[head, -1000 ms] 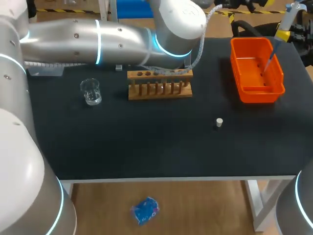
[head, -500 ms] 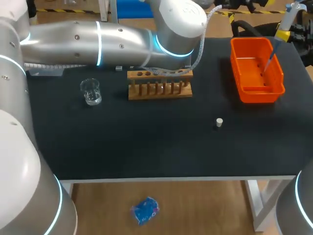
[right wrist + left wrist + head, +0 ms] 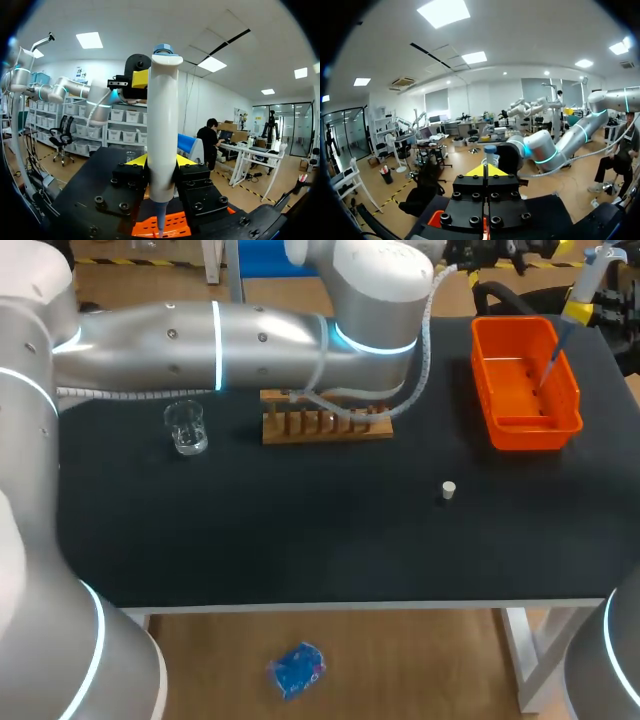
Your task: Invert the test tube, pick up the pipette, mount the tip to pipette, aspirate from beaker and dispense into the tube, eject the tip, return the pipette, and cap with the stopper.
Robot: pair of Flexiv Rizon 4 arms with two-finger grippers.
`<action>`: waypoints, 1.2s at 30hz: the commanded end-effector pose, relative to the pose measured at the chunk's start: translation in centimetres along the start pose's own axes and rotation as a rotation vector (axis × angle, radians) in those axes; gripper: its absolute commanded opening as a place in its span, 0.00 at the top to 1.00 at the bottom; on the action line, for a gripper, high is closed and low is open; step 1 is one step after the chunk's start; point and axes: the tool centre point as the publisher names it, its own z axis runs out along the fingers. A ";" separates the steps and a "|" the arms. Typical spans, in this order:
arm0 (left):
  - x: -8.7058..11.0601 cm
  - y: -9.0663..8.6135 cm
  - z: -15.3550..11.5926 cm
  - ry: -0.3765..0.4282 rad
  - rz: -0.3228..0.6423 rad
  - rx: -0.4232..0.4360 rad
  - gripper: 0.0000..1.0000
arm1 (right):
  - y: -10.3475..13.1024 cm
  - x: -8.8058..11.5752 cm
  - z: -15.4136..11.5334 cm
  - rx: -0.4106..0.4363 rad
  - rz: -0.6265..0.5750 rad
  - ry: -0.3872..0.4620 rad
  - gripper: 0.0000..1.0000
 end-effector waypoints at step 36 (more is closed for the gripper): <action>0.9 0.3 3.8 0.027 -0.035 0.237 1.00 | 0.0 -0.1 -0.1 0.000 0.000 0.004 1.00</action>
